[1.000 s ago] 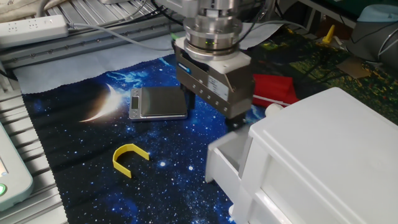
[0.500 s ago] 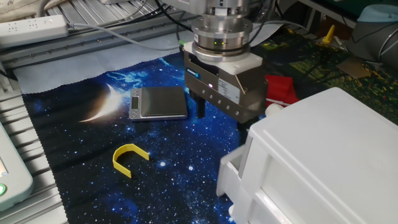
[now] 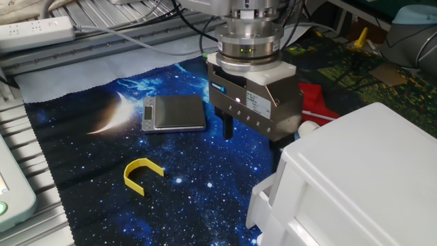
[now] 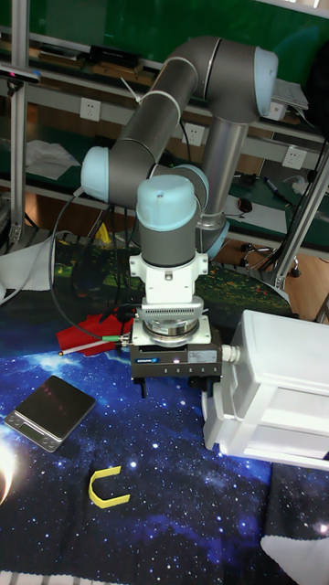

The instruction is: Use the gripper to push and close the drawer

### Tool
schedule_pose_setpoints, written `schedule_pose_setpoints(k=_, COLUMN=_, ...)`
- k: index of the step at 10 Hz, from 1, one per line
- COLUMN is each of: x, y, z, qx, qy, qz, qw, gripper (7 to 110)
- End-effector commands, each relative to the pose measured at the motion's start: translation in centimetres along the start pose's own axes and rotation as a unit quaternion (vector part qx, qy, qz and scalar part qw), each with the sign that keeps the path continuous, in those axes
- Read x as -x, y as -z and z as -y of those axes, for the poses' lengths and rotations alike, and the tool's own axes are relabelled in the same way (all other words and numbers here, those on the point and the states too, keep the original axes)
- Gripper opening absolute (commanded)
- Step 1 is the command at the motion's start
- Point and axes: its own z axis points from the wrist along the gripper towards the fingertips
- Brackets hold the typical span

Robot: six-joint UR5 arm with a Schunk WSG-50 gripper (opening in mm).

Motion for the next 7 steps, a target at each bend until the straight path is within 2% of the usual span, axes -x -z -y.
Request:
schedule_pose_setpoints(k=1, x=0.7, y=-0.3, z=1.3, qx=-0.008, qy=0.005, qz=0.002, qw=1.0, gripper=109)
schedule_pose_setpoints(k=3, x=1.4, y=-0.3, z=3.1, qx=-0.028, qy=0.015, qz=0.003, qw=0.9995, gripper=109)
schedule_pose_setpoints(k=5, x=1.8, y=-0.1, z=3.5, qx=-0.022, qy=0.03, qz=-0.003, qw=0.9993, gripper=109)
schedule_pose_setpoints(k=6, x=1.8, y=0.0, z=4.2, qx=-0.031, qy=0.042, qz=-0.008, qw=0.9986, gripper=109)
schedule_pose_setpoints(k=7, x=1.9, y=0.0, z=3.5, qx=-0.022, qy=0.04, qz=-0.008, qw=0.9989, gripper=109)
